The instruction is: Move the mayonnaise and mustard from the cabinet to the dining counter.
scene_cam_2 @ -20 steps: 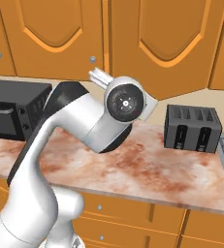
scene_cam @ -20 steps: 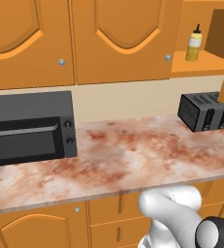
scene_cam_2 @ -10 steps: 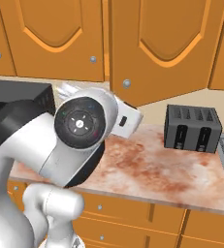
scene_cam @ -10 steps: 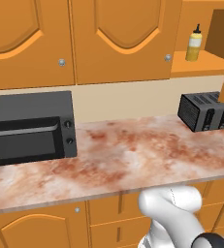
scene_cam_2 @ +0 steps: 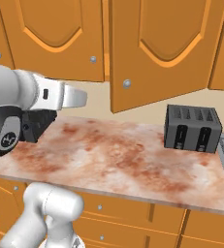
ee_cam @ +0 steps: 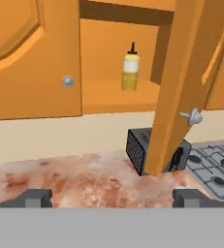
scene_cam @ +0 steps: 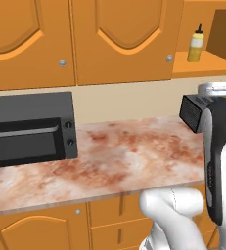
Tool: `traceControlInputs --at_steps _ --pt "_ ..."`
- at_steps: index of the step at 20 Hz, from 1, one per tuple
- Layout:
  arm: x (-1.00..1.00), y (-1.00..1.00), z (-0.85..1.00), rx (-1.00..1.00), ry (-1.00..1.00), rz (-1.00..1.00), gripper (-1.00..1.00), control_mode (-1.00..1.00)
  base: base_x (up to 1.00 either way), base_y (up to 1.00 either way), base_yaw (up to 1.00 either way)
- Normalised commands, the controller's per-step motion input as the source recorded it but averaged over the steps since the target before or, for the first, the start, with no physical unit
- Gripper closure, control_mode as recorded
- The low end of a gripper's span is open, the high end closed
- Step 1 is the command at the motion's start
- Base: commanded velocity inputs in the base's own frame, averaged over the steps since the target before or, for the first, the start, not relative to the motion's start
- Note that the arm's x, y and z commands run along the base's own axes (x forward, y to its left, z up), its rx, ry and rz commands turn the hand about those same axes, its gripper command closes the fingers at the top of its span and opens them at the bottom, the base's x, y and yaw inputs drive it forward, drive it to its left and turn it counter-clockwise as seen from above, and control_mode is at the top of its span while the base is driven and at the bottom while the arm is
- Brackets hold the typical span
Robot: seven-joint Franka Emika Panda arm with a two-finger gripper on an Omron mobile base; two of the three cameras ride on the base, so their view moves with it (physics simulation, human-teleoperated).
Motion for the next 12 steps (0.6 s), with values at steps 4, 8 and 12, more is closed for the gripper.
traceControlInputs --at_steps 4,8,12 --pt "0.86 0.69 -0.26 -0.49 0.18 -0.38 -1.00 -1.00 0.00 0.00 0.00" --pt "0.95 0.19 -0.10 -0.47 0.17 -0.39 -1.00 -1.00 0.00 0.00 0.00" --pt "0.81 0.02 -0.01 -0.41 0.21 -0.29 -1.00 -1.00 0.00 0.00 0.00"
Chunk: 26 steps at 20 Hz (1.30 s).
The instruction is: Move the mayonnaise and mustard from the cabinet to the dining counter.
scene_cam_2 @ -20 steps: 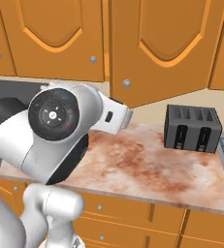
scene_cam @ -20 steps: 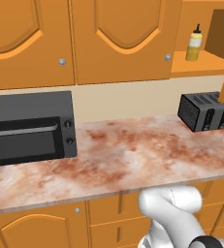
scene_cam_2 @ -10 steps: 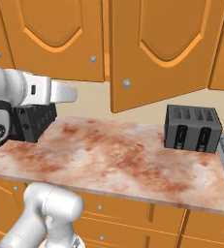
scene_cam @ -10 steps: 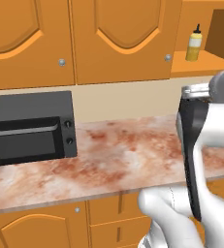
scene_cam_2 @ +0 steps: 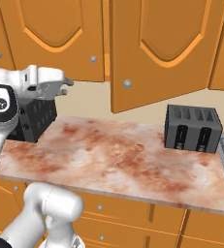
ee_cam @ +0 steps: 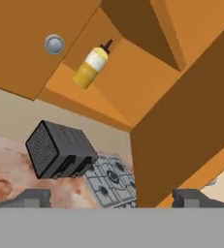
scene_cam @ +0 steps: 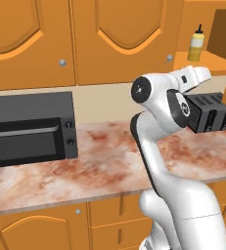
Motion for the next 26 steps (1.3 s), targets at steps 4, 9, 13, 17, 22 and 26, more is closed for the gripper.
traceControlInputs --at_steps 4,9,13,17,22,26 --pt "0.62 -0.20 0.04 -0.27 0.27 -0.20 -1.00 -1.00 0.00 0.00 0.00" --pt "0.50 -0.48 0.12 -0.17 0.33 -0.11 -1.00 -1.00 0.00 0.00 0.00" --pt "0.15 -0.79 0.12 -0.10 0.31 -0.02 -1.00 -1.00 0.00 0.00 0.00" --pt "0.01 -0.87 0.06 -0.06 0.27 0.00 -1.00 -1.00 0.00 0.00 0.00" --pt "0.01 -0.95 0.00 -0.03 0.22 0.00 -1.00 -1.00 0.00 0.00 0.00" --pt "-0.25 -1.00 0.00 -0.03 0.15 -0.03 -1.00 -1.00 0.00 0.00 0.00"
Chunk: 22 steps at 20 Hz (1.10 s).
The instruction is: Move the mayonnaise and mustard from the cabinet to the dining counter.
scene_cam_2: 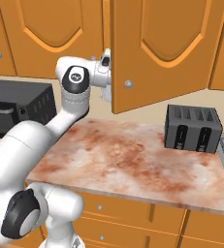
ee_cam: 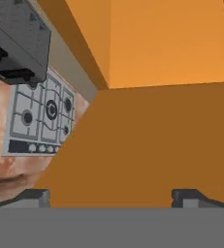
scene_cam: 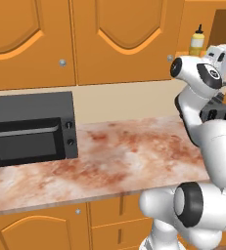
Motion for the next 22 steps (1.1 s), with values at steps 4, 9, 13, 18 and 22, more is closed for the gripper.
traceControlInputs --at_steps 4,9,13,18,22 --pt "-0.96 -1.00 0.00 0.00 0.00 -0.06 -1.00 -1.00 0.00 0.00 0.00" --pt "-1.00 -1.00 0.00 0.00 -0.01 -0.08 -1.00 -1.00 0.00 0.00 0.00" --pt "-0.90 -1.00 -0.04 0.00 -0.02 -0.08 -1.00 -1.00 0.00 0.00 0.00" --pt "-0.06 -0.80 -0.06 0.01 0.00 0.00 -1.00 -1.00 0.00 0.00 0.00" --pt "0.00 -0.26 0.00 0.19 0.00 0.00 -1.00 -1.00 0.00 0.00 0.00"
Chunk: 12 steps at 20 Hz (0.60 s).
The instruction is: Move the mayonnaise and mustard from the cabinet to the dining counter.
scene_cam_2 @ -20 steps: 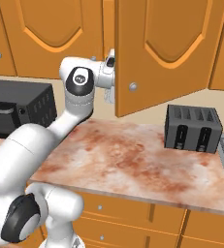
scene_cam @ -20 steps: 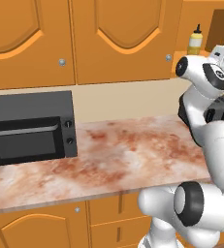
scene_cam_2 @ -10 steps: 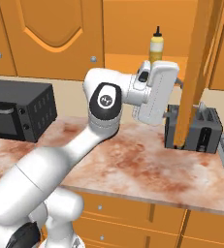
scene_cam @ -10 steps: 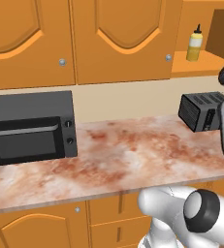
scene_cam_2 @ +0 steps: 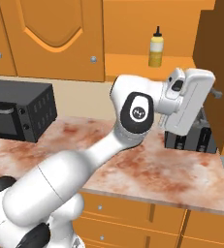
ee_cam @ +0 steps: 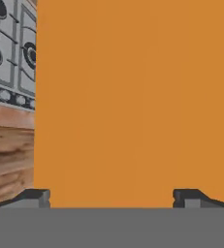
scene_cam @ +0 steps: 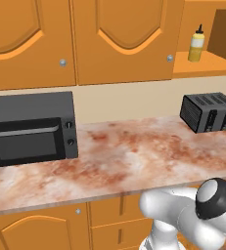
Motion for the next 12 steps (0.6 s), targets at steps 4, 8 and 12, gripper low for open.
traceControlInputs --at_steps 4,8,12 --pt "0.00 0.38 0.00 0.21 -0.02 0.00 -1.00 -1.00 0.00 0.00 0.00" --pt "0.00 0.94 0.00 0.25 -0.16 0.06 -1.00 -1.00 0.00 0.00 0.00" --pt "0.00 1.00 0.00 0.34 -0.32 0.16 -1.00 -1.00 0.00 0.00 0.00"
